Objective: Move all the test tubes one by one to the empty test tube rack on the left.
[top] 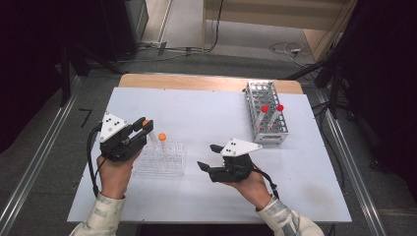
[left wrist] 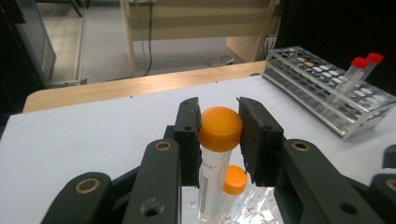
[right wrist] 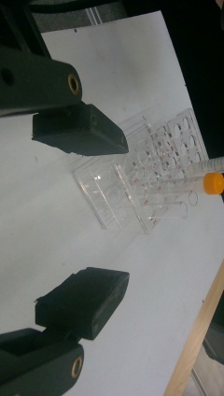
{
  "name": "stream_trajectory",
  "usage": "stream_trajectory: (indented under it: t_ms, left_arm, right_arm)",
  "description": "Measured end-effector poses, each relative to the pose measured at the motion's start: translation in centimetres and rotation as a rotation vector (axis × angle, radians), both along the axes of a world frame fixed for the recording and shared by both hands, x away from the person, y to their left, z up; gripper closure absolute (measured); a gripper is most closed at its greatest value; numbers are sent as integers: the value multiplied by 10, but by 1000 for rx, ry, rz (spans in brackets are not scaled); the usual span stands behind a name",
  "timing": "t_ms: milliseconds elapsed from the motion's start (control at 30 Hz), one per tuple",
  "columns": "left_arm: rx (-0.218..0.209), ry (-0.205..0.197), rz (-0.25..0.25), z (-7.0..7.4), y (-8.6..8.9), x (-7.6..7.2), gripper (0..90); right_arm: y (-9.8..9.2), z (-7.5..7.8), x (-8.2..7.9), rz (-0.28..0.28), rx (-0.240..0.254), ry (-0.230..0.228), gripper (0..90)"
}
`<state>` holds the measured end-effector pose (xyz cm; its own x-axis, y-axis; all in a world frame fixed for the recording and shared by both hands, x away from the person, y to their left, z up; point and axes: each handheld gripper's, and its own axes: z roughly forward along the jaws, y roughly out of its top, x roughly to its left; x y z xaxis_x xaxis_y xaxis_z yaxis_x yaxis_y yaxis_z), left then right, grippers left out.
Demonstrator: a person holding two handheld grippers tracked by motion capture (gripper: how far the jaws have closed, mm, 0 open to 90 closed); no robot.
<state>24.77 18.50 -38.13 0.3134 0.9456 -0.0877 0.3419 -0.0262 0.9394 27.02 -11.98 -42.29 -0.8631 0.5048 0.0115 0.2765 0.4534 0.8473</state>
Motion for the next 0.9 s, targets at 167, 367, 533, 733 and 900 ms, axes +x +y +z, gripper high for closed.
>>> stream_trajectory:
  t_ms: [167, 367, 533, 733, 900]
  left_arm:
    - [3, 8, 23, -9, 1, 6, 704]
    - [13, 36, 15, -20, -3, 11, 703]
    - [31, 60, 21, -29, -6, 12, 702]
    - [20, 70, 19, -31, -5, 12, 692]
    - [0, 71, 12, -30, -3, 12, 643]
  right_arm:
    - [0, 0, 0, 3, -3, 0, 309]
    - [0, 0, 0, 2, -3, -1, 310]
    - [0, 0, 0, 2, -3, -2, 310]
    - [-1, 0, 0, -5, -3, -2, 310]
    - [-1, -1, 0, -4, -5, -3, 310]
